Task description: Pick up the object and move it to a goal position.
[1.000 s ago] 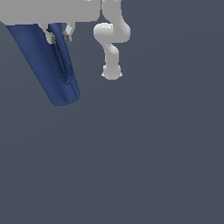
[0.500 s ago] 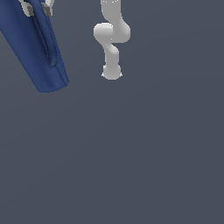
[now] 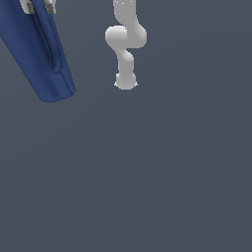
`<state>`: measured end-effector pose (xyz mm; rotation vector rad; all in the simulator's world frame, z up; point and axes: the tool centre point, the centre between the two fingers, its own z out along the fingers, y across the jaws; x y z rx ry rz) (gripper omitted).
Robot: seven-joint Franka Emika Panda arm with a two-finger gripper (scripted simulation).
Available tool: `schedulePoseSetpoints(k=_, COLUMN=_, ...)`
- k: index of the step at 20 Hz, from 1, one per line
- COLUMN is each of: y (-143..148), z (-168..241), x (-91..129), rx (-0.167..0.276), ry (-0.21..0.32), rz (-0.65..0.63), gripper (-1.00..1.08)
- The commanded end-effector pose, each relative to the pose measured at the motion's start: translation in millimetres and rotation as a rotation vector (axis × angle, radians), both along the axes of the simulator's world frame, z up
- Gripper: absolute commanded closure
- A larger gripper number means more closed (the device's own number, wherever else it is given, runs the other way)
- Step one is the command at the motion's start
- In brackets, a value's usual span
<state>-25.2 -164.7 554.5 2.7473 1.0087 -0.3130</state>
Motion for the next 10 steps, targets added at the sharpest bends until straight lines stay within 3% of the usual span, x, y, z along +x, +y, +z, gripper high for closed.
schedulePoseSetpoints(k=1, y=-1, z=3, x=-1, rx=-0.001, ry=-0.002, rz=0.000, gripper=1.08)
schedulePoseSetpoints(k=10, y=-15, z=28, x=-19, rx=0.000, ry=-0.002, rz=0.000, gripper=1.08)
